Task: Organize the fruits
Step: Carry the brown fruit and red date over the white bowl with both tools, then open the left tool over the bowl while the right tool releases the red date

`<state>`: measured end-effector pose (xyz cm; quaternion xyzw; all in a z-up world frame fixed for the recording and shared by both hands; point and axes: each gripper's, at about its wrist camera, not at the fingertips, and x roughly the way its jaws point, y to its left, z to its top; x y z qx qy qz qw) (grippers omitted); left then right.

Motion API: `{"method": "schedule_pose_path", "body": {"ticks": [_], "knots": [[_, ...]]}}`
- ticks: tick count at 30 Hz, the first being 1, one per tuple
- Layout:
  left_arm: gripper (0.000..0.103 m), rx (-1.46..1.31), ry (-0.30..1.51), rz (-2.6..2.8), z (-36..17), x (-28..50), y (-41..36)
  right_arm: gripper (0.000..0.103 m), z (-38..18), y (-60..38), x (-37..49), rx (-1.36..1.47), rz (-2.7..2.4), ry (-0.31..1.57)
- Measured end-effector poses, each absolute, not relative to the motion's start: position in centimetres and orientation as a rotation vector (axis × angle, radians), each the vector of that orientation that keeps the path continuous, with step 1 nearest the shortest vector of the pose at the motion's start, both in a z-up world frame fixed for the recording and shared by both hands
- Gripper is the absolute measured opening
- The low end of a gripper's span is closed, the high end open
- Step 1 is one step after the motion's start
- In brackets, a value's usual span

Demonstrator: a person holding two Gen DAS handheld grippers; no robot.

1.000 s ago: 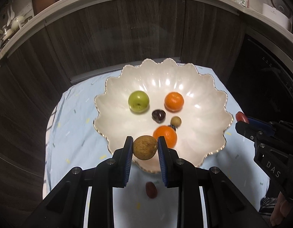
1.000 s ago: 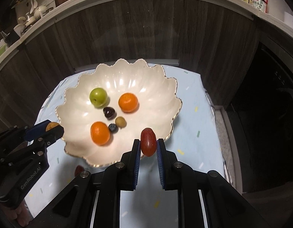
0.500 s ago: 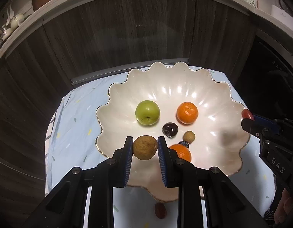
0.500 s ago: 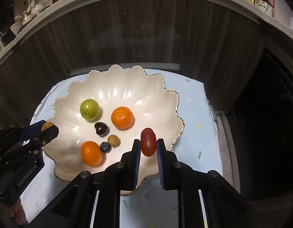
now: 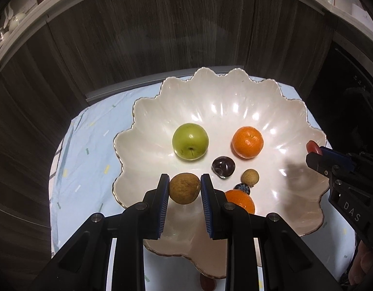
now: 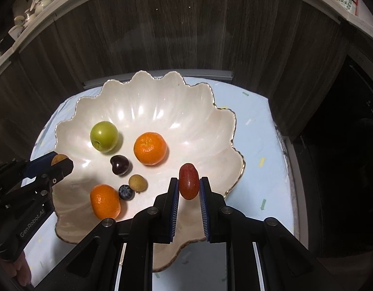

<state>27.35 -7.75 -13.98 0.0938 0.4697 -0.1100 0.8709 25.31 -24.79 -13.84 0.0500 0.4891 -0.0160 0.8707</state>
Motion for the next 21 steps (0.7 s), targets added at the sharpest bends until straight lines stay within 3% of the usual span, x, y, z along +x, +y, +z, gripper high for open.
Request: {"method": "schedule_pose_path", "body": {"ticks": [5, 6, 8, 10, 15, 17, 21], "knots": [[0.032, 0.209, 0.981, -0.219, -14.2, 27.3, -7.8, 0.021, -13.9, -24.6, 25.5, 0.085, -0.04, 1.024], [0.036, 0.214, 0.977, -0.215, -14.1, 27.3, -7.8, 0.024, -13.8, -24.5, 25.5, 0.078, -0.043, 1.021], [0.046, 0.217, 0.967, -0.202, -13.8, 27.2, -7.7, 0.046, -13.6, -24.5, 25.4, 0.067, -0.059, 1.01], [0.05, 0.218, 0.956, -0.195, -13.5, 27.1, -7.5, 0.054, -13.3, -24.5, 25.2, 0.054, -0.084, 0.993], [0.065, 0.223, 0.934, -0.173, -12.8, 26.8, -7.3, 0.064, -12.3, -24.6, 25.0, 0.044, -0.116, 0.965], [0.066, 0.219, 0.926, -0.165, -12.4, 26.6, -7.1, 0.07, -11.9, -24.6, 24.8, 0.037, -0.128, 0.952], [0.069, 0.22, 0.918, -0.161, -11.8, 25.9, -6.8, 0.074, -11.0, -24.5, 24.2, 0.034, -0.14, 0.927]]}}
